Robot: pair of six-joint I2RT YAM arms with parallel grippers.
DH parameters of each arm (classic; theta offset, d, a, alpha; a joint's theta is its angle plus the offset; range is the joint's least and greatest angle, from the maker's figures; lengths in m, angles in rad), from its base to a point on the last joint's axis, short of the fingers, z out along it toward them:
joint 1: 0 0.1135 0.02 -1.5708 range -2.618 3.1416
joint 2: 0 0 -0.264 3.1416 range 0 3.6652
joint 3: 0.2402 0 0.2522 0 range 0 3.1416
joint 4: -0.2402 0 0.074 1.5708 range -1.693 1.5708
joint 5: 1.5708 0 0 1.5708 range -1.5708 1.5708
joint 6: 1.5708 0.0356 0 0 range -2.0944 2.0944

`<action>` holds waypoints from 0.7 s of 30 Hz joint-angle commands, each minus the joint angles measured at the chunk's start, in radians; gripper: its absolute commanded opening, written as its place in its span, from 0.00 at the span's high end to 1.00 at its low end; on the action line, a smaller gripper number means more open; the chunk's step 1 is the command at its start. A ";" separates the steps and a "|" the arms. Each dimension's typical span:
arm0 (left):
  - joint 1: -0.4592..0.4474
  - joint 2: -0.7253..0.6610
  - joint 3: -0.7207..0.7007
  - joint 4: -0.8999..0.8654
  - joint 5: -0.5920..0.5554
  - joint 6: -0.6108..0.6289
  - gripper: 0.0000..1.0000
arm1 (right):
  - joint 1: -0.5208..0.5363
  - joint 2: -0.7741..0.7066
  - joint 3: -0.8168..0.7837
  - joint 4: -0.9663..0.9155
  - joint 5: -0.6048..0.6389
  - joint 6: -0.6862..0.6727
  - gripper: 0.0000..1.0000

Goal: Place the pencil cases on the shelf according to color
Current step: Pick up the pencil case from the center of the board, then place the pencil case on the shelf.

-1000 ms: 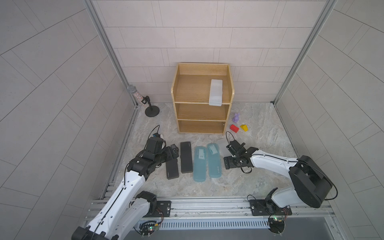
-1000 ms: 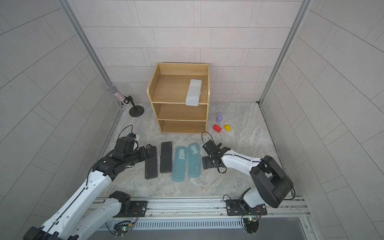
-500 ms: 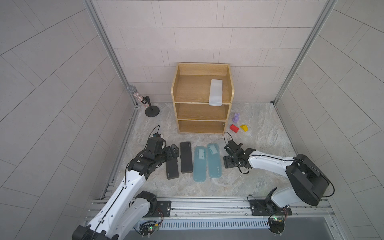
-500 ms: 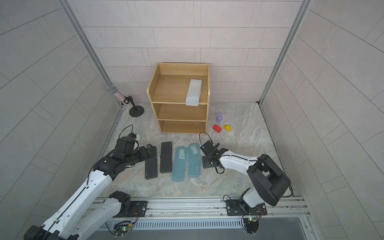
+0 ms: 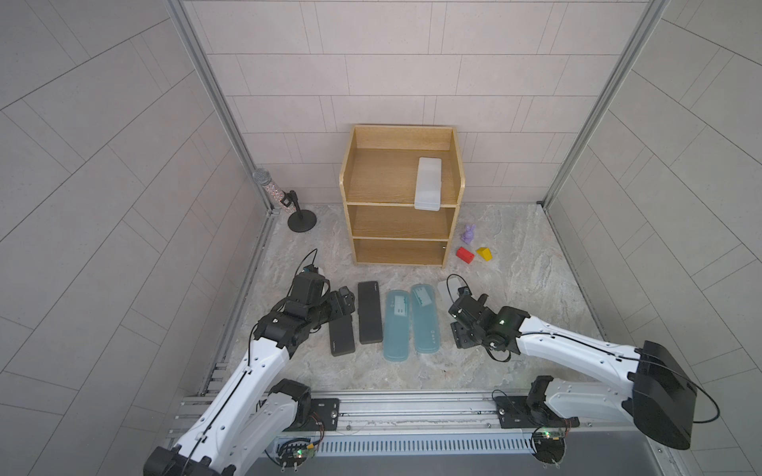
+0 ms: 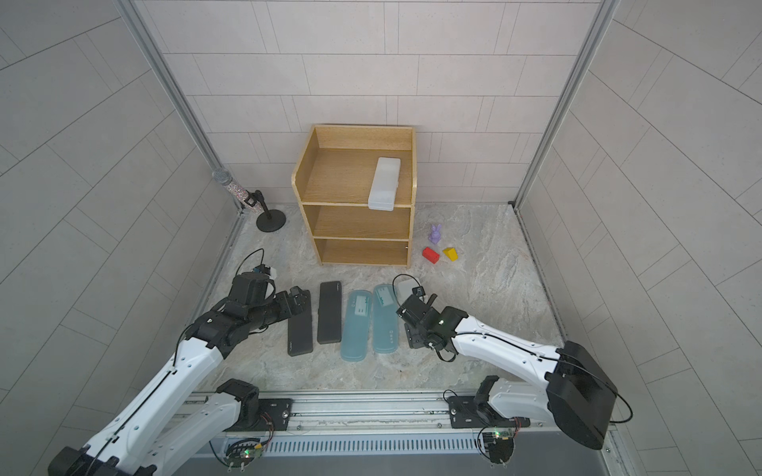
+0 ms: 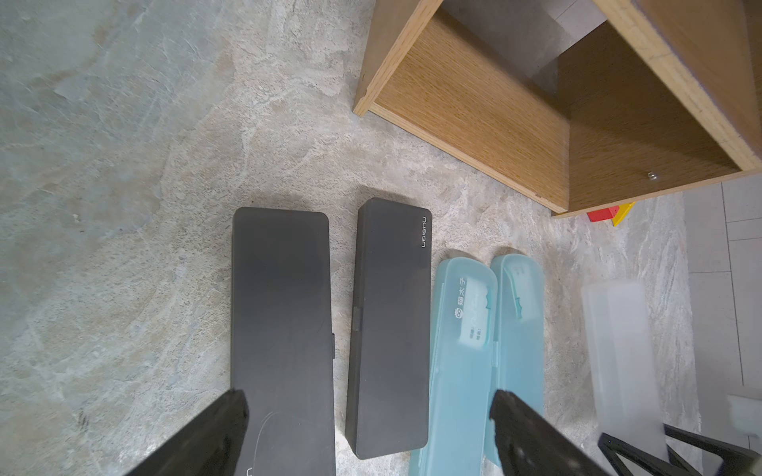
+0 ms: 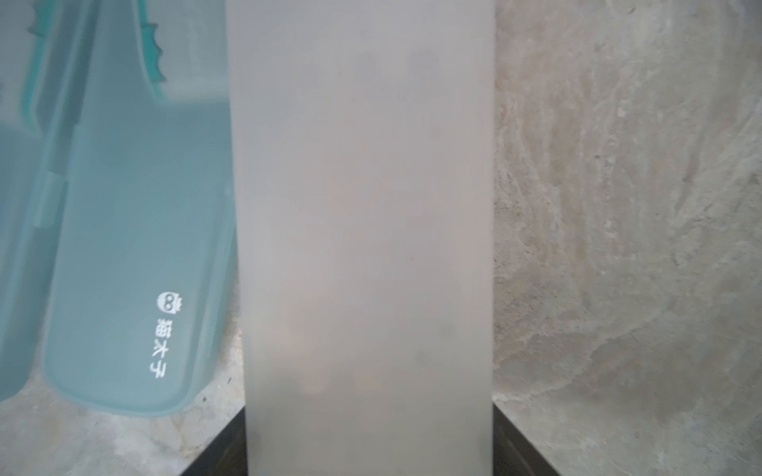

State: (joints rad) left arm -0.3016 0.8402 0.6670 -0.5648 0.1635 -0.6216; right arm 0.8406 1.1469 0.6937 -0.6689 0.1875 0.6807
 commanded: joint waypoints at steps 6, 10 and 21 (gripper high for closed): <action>-0.013 0.001 0.104 -0.027 -0.009 0.020 0.01 | 0.089 -0.145 0.081 -0.171 0.075 0.097 0.54; -0.016 0.030 0.187 -0.062 -0.017 0.046 0.01 | 0.141 -0.134 0.147 -0.194 0.081 0.112 0.57; -0.009 0.162 0.409 -0.089 -0.072 0.107 0.00 | 0.271 0.006 0.417 -0.224 0.070 0.124 0.58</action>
State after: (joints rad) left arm -0.3145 0.9840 1.0309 -0.6411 0.1253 -0.5514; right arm 1.0966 1.1343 1.0447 -0.8719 0.2356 0.7948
